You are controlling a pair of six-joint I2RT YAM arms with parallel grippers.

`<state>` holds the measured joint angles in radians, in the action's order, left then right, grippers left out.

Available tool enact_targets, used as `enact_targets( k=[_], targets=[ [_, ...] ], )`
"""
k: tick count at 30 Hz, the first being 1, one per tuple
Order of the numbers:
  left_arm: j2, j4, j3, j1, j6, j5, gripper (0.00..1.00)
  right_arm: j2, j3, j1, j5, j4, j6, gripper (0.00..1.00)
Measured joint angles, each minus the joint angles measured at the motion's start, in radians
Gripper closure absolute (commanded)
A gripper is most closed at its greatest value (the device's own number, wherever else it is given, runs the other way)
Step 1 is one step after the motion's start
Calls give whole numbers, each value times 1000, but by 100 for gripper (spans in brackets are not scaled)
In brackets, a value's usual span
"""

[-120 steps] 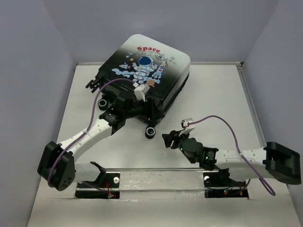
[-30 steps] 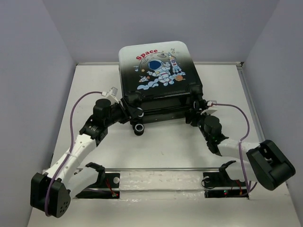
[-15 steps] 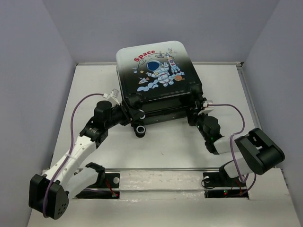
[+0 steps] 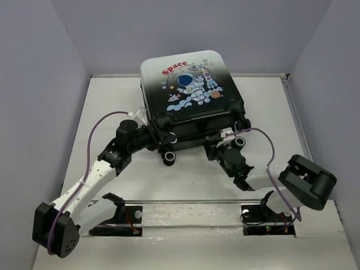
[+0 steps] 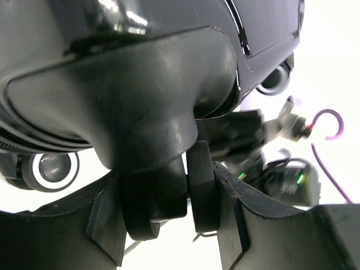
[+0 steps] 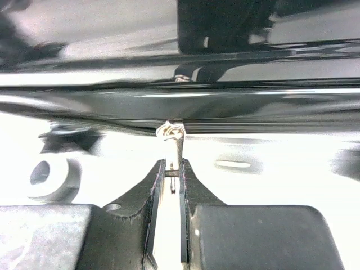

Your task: Pack the luggage

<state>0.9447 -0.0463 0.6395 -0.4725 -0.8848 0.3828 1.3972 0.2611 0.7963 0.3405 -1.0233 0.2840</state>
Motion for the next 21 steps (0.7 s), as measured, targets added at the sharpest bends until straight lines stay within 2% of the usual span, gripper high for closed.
enact_targets(
  k=[3, 9, 17, 21],
  targets=[
    [51, 5, 42, -48, -26, 7, 94, 98, 92, 175, 88, 17, 9, 93],
    [167, -10, 115, -110, -116, 72, 94, 269, 277, 364, 139, 27, 42, 93],
    [215, -44, 178, -111, -192, 21, 94, 420, 432, 381, 243, -107, 94, 93],
    [243, -133, 180, -134, -246, -67, 94, 480, 504, 381, 308, -169, 119, 93]
  ],
)
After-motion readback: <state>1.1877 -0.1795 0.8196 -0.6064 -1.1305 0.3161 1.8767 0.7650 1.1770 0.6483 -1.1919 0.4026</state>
